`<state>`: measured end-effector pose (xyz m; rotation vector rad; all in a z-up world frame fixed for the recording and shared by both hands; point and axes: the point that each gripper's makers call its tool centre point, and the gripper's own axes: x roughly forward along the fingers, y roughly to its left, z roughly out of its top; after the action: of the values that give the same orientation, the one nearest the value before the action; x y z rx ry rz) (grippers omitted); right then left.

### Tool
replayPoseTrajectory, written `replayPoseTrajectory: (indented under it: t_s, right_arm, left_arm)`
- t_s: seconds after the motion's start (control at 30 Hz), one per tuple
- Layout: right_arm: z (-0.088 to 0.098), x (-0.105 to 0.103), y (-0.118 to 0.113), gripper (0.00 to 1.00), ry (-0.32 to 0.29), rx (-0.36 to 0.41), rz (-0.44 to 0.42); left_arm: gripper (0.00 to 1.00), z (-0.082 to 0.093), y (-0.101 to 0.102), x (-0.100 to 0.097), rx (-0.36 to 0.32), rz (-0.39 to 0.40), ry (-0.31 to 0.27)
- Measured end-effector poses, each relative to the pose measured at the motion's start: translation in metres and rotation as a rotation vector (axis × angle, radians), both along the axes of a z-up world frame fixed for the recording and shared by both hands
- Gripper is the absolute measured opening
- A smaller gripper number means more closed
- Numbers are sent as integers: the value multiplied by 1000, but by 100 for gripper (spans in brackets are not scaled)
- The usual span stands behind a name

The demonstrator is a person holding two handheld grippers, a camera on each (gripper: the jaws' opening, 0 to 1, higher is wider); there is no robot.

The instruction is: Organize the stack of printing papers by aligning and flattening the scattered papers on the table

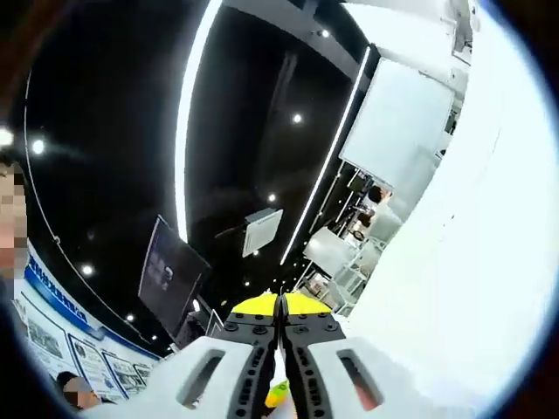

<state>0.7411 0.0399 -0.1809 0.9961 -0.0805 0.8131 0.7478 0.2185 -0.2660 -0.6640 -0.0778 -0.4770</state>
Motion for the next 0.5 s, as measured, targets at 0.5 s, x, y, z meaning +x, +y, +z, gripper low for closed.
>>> replayPoseTrajectory:
  t_s: [0.5]
  right_arm:
    - [-19,-5,12,0,34,-72,12]
  left_arm:
    - [8,-4,1,1,68,22,-3]
